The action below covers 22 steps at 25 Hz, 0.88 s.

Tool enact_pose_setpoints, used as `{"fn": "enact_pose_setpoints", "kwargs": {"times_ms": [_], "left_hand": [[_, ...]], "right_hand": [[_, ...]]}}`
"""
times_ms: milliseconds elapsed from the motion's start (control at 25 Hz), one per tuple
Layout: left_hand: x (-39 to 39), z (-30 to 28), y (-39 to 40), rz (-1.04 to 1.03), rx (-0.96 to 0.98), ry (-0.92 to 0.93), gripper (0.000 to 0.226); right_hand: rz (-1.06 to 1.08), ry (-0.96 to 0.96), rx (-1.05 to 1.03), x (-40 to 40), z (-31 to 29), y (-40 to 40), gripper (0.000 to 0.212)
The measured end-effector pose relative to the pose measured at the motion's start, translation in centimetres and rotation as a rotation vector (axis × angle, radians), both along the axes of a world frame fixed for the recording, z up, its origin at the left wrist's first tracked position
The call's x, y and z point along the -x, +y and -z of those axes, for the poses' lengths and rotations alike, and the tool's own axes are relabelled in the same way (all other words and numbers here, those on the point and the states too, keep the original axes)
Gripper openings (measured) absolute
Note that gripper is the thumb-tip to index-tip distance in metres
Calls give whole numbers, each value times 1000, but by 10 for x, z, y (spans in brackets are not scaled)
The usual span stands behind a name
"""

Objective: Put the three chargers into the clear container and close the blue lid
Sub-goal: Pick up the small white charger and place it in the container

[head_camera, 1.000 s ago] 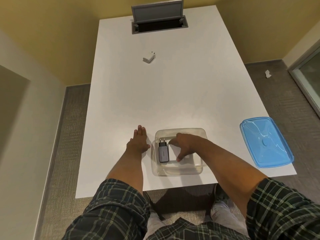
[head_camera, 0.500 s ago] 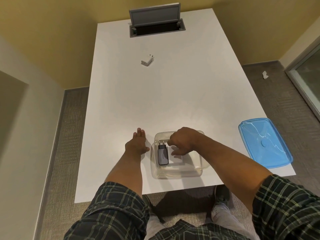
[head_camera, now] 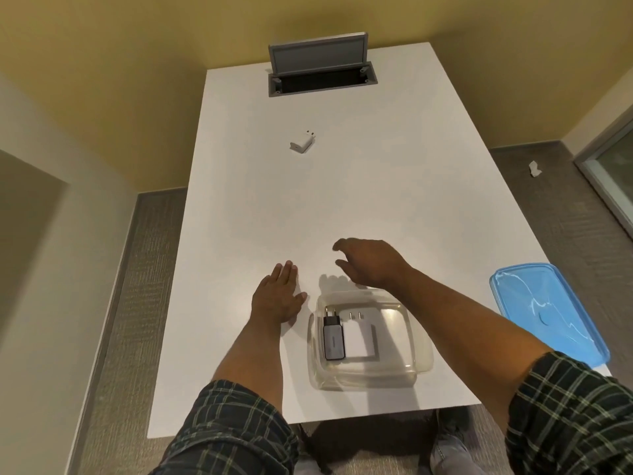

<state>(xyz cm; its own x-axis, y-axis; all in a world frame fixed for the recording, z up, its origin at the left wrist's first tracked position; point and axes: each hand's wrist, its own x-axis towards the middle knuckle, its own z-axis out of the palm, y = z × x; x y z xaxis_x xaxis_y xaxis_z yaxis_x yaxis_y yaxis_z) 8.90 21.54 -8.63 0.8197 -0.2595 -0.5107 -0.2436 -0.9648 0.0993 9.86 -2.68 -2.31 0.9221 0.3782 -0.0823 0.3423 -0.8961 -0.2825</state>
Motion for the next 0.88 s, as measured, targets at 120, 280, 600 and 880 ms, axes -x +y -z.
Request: {"fn": "enact_pose_setpoints", "kwargs": {"times_ms": [120,280,600,880], "left_hand": [[-21,1,-10,-133,103,-72,69],[-48,10,-20,-205,175,-25,67],[-84,45,-21,-232,219,-225,71],[-128,59,-26,-243,168,-453,63]], "right_hand": [[117,146,86,-33,5,-3,67],[206,253,146,-78,13,-8,92],[218,187,144,-193,17,14,86],[262,88,118,-271,37,43,91]]}}
